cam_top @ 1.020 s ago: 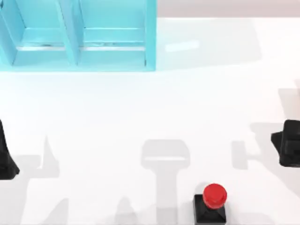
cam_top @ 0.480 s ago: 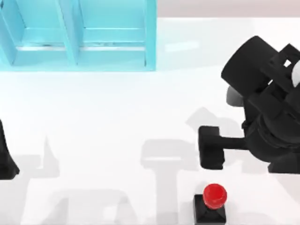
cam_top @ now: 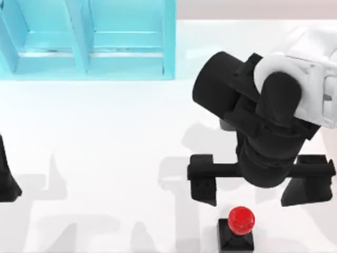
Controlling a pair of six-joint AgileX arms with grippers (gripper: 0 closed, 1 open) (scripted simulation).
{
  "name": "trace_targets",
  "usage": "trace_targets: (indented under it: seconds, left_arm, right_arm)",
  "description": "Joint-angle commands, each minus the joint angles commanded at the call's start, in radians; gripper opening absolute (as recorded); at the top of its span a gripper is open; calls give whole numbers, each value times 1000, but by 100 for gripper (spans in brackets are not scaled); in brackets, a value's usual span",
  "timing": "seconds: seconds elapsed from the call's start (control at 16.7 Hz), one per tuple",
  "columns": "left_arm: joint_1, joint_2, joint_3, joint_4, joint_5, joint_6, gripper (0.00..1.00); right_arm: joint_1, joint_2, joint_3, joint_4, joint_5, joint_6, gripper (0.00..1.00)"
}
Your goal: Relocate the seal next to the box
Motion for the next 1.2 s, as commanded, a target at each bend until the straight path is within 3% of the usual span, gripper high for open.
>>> trace_targets:
  seconds: [0.36,0.84,1.2]
  left_arm:
    - [0,0,0,0,0,0,100]
    - [0,0,0,0,0,0,100]
    - [0,0,0,0,0,0,100]
  right_arm:
    - [-4,1,-18,18,0,-2,100]
    - [2,83,-264,356,0,3,100]
    - [4,96,-301,397,0,5,100]
